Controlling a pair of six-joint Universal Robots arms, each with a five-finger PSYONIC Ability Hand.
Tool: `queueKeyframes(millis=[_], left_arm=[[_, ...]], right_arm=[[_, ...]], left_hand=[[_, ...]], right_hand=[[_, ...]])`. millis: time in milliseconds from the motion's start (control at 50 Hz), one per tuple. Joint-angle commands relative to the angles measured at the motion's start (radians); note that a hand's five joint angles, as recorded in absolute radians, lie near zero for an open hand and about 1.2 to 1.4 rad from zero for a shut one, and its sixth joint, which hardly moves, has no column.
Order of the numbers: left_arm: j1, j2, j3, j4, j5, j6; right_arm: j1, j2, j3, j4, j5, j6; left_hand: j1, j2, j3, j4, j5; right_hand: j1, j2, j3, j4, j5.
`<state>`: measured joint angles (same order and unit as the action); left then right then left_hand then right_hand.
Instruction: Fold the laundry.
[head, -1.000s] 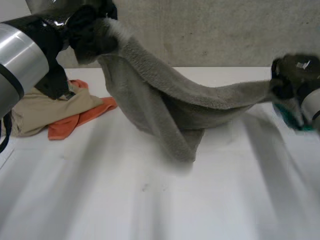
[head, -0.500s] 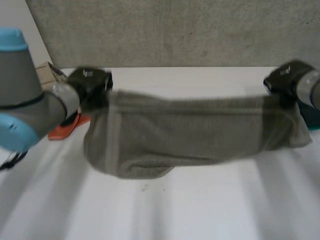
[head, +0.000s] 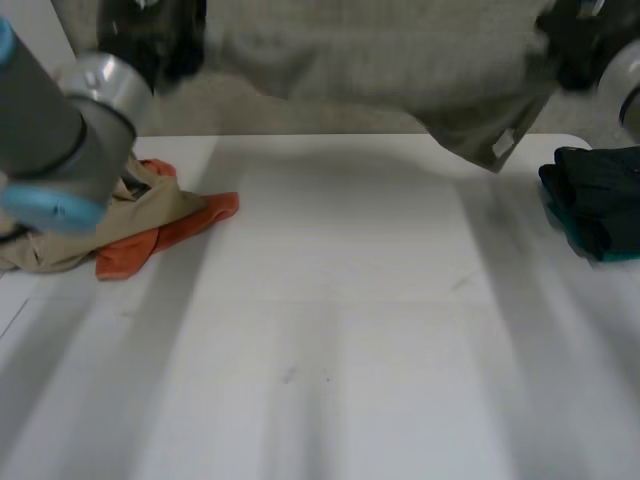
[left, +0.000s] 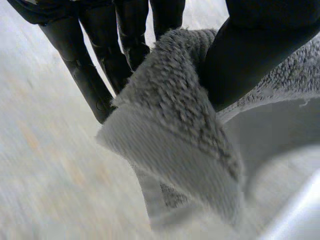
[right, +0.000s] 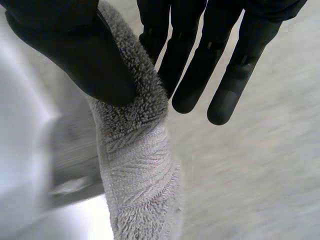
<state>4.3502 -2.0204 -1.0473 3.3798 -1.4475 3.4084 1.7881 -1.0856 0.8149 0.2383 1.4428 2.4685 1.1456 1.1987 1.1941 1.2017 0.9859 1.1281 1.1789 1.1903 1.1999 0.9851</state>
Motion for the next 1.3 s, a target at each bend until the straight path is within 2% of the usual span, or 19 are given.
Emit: queueKeyframes(millis=[20, 160, 180, 200, 300, 340, 460, 600, 680, 800, 940, 1120, 1300], left_arm=[[0.012, 0.000, -0.258, -0.016, 0.004, 0.009], [0.008, -0.067, -0.359, -0.017, 0.004, 0.012], [0.006, -0.076, -0.361, -0.017, 0.004, 0.012], [0.005, -0.081, -0.361, -0.019, 0.002, 0.011], [0.008, -0.075, -0.370, -0.020, 0.002, 0.006], [0.009, -0.069, -0.370, -0.022, 0.002, 0.006], [0.011, -0.037, -0.376, -0.036, 0.002, -0.001], [0.006, -0.029, -0.392, -0.039, 0.002, -0.005], [0.006, -0.023, -0.401, -0.039, 0.002, -0.005], [0.006, -0.021, -0.405, -0.039, 0.004, -0.005], [0.003, -0.018, -0.404, -0.037, 0.004, -0.006], [0.002, -0.017, -0.405, -0.039, 0.002, -0.018], [0.005, 0.003, -0.424, -0.040, 0.002, -0.034]], right_arm=[[-0.015, 0.134, 0.096, 0.239, -0.024, -0.075], [-0.015, 0.289, 0.125, 0.191, -0.033, -0.069], [-0.016, 0.303, 0.136, 0.156, -0.033, -0.050], [-0.018, 0.303, 0.144, 0.136, -0.033, -0.036], [-0.058, 0.273, 0.231, 0.056, -0.044, 0.072], [-0.093, 0.212, 0.291, 0.038, -0.061, 0.113], [-0.186, 0.037, 0.482, 0.036, -0.140, 0.167], [-0.249, -0.068, 0.681, 0.021, -0.206, 0.150], [-0.326, -0.132, 0.818, -0.025, -0.298, 0.098], [-0.368, -0.160, 0.960, -0.135, -0.366, 0.018], [-0.363, -0.157, 1.034, -0.321, -0.364, 0.012], [-0.355, -0.074, 0.991, -0.419, -0.357, 0.032], [-0.316, 0.001, 0.926, -0.428, -0.344, 0.081]], left_hand=[[0.251, 0.198, 0.202, 0.195, 0.236], [0.251, 0.198, 0.202, 0.195, 0.236], [0.251, 0.198, 0.202, 0.195, 0.236], [0.251, 0.198, 0.202, 0.195, 0.236], [0.251, 0.198, 0.202, 0.195, 0.236], [0.251, 0.198, 0.202, 0.195, 0.236], [0.251, 0.198, 0.202, 0.195, 0.236], [0.251, 0.198, 0.202, 0.195, 0.236], [0.251, 0.198, 0.202, 0.195, 0.236], [0.251, 0.198, 0.202, 0.195, 0.236], [0.251, 0.198, 0.202, 0.195, 0.236], [0.251, 0.198, 0.202, 0.195, 0.236], [0.251, 0.198, 0.202, 0.195, 0.236]], right_hand=[[0.268, 0.217, 0.206, 0.196, 0.237], [0.268, 0.217, 0.206, 0.196, 0.237], [0.031, -0.020, -0.031, -0.041, -0.001], [-0.091, -0.141, -0.153, -0.162, -0.122], [-0.478, -0.529, -0.541, -0.550, -0.510], [-0.591, -0.641, -0.653, -0.662, -0.622], [-0.591, -0.642, -0.653, -0.663, -0.623], [-0.509, -0.560, -0.571, -0.581, -0.540], [-0.515, -0.565, -0.577, -0.586, -0.546], [-0.570, -0.621, -0.633, -0.642, -0.602], [-0.600, -0.651, -0.662, -0.672, -0.631], [-0.565, -0.615, -0.627, -0.636, -0.596], [-0.459, -0.510, -0.521, -0.531, -0.491]])
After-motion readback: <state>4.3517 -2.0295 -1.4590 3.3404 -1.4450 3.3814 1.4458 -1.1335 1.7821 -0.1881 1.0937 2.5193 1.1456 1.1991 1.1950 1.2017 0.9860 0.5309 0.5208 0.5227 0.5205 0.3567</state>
